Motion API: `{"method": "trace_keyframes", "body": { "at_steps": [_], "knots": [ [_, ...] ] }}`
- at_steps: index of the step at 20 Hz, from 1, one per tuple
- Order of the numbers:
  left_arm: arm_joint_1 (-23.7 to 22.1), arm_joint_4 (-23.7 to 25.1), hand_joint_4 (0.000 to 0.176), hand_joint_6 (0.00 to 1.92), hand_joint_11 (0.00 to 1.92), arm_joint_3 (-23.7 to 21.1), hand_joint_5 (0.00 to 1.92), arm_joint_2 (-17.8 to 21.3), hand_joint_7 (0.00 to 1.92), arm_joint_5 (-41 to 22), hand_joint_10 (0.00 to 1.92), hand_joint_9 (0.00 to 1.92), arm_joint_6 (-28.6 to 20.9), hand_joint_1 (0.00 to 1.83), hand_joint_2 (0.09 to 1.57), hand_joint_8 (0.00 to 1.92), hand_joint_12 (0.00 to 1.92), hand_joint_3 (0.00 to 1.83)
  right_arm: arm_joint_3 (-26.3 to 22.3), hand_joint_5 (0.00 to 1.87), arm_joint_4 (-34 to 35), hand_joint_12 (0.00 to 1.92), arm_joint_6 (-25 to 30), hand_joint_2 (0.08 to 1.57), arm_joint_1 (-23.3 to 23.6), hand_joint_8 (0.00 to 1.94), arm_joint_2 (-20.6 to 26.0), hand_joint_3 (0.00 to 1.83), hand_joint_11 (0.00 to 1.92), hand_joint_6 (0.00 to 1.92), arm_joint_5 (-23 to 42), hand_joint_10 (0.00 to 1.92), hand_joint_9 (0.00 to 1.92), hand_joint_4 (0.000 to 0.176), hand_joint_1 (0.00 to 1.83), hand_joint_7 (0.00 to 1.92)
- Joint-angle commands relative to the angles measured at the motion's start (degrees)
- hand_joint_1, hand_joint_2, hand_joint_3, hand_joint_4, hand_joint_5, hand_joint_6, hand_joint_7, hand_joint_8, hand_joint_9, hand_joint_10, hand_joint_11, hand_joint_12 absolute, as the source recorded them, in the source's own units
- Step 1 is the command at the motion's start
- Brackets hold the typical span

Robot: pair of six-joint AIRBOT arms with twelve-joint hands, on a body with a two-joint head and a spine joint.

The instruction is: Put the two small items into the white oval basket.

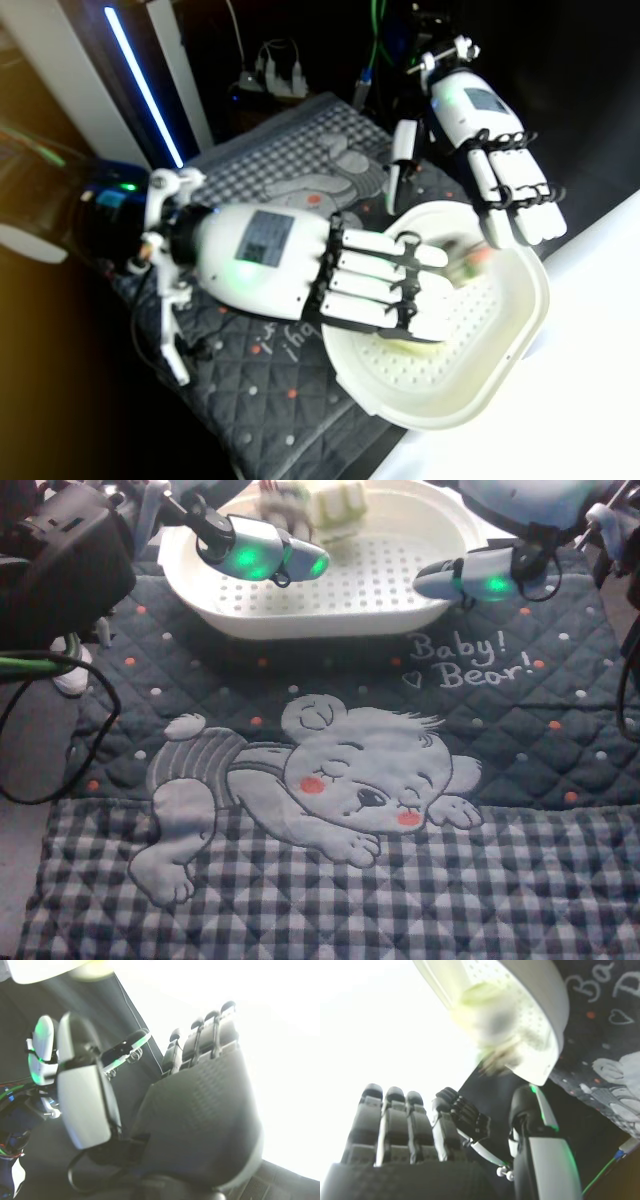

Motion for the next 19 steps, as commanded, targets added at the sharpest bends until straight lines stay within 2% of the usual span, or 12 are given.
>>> {"method": "trace_keyframes", "body": {
  "at_steps": [1, 4, 5, 7, 8, 9, 11, 12, 13, 14, 15, 19],
  "knots": [
    [-0.2, 0.2, 0.172, 0.00, 0.00, -0.3, 0.00, 1.2, 0.00, -7.1, 0.00, 0.00, -0.1, 0.62, 0.95, 0.00, 0.00, 0.00, -0.5, 0.00, -0.2, 0.00, -0.2, 1.05, 0.6, 0.00, 0.8, 0.00, 0.00, 0.00, 6.9, 0.00, 0.00, 0.115, 0.60, 0.00],
    [1.5, 0.6, 0.176, 0.00, 0.00, -5.1, 0.00, 5.6, 0.00, -11.4, 0.00, 0.00, 0.3, 0.54, 0.96, 0.00, 0.00, 0.00, -5.3, 0.00, -3.4, 0.00, -0.1, 1.10, 0.6, 0.00, 6.4, 0.01, 0.00, 0.00, 7.6, 0.00, 0.00, 0.131, 0.52, 0.00],
    [2.6, 0.8, 0.176, 0.00, 0.00, -7.3, 0.00, 7.4, 0.00, -13.4, 0.00, 0.00, 0.6, 0.50, 0.96, 0.00, 0.00, 0.00, -7.1, 0.00, -3.8, 0.00, -0.1, 1.11, 0.6, 0.00, 8.9, 0.01, 0.00, 0.00, 8.7, 0.00, 0.00, 0.117, 0.46, 0.00],
    [4.3, 3.0, 0.176, 0.00, 0.00, -11.6, 0.00, 10.8, 0.00, -17.6, 0.00, 0.00, 1.3, 0.39, 1.03, 0.00, 0.00, 0.02, -11.1, 0.00, -5.4, 0.00, -0.1, 1.15, 0.6, 0.00, 13.2, 0.02, 0.00, 0.00, 10.3, 0.00, 0.00, 0.152, 0.37, 0.00],
    [5.2, 4.2, 0.176, 0.00, 0.00, -14.4, 0.00, 12.9, 0.00, -20.1, 0.00, 0.00, 2.8, 0.39, 1.03, 0.00, 0.00, 0.02, -13.7, 0.00, -6.9, 0.00, -0.1, 1.15, 0.6, 0.00, 15.6, 0.02, 0.00, 0.00, 11.5, 0.00, 0.00, 0.152, 0.37, 0.00],
    [6.4, 5.6, 0.170, 0.00, 0.00, -17.5, 0.00, 15.5, 0.00, -23.0, 0.00, 0.00, 3.8, 0.34, 1.07, 0.00, 0.00, 0.03, -16.6, 0.00, -8.4, 0.00, -0.1, 1.16, 0.6, 0.00, 18.2, 0.02, 0.00, 0.00, 12.7, 0.00, 0.00, 0.116, 0.24, 0.00],
    [8.4, 7.7, 0.175, 0.00, 0.00, -20.8, 0.00, 18.5, 0.00, -27.0, 0.00, 0.00, 3.7, 0.32, 1.08, 0.00, 0.00, 0.03, -19.9, 0.00, -10.8, 0.00, -0.1, 1.17, 0.5, 0.00, 21.8, 0.02, 0.00, 0.00, 14.1, 0.00, 0.00, 0.127, 0.19, 0.00],
    [9.7, 8.9, 0.160, 0.00, 0.00, -22.9, 0.00, 20.6, 0.00, -29.7, 0.00, 0.00, 3.7, 0.31, 1.12, 0.00, 0.00, 0.01, -22.1, 0.00, -12.0, 0.00, -0.1, 1.18, 0.5, 0.00, 24.2, 0.02, 0.00, 0.00, 14.5, 0.00, 0.00, 0.161, 0.15, 0.00],
    [10.4, 9.6, 0.169, 0.00, 0.00, -24.4, 0.00, 22.1, 0.00, -31.6, 0.00, 0.00, 3.7, 0.33, 1.12, 0.00, 0.00, 0.01, -23.6, 0.00, -13.1, 0.00, -0.1, 1.18, 0.5, 0.00, 26.2, 0.02, 0.00, 0.00, 14.6, 0.00, 0.00, 0.165, 0.14, 0.00],
    [11.0, 10.3, 0.175, 0.00, 0.00, -25.6, 0.00, 23.6, 0.00, -33.5, 0.00, 0.00, 3.6, 0.32, 1.10, 0.00, 0.00, 0.00, -25.2, 0.00, -13.8, 0.00, -0.1, 1.14, 0.4, 0.00, 28.1, 0.00, 0.00, 0.00, 14.7, 0.00, 0.00, 0.147, 0.12, 0.00],
    [11.8, 10.8, 0.175, 0.00, 0.00, -26.6, 0.00, 24.8, 0.00, -35.0, 0.00, 0.00, 3.5, 0.30, 1.10, 0.00, 0.00, 0.00, -26.7, 0.00, -14.5, 0.00, -0.1, 1.12, 0.4, 0.00, 30.2, 0.00, 0.00, 0.00, 15.1, 0.00, 0.00, 0.098, 0.13, 0.00],
    [14.9, 11.0, 0.163, 0.00, 0.00, -29.2, 0.00, 28.7, 0.00, -41.6, 0.00, 0.00, 3.2, 0.44, 1.13, 0.00, 0.00, 0.01, -31.4, 0.00, -15.8, 0.00, -0.2, 1.16, 0.4, 0.00, 37.5, 0.01, 0.00, 0.00, 16.9, 0.00, 0.00, 0.174, 0.29, 0.00]
  ]
}}
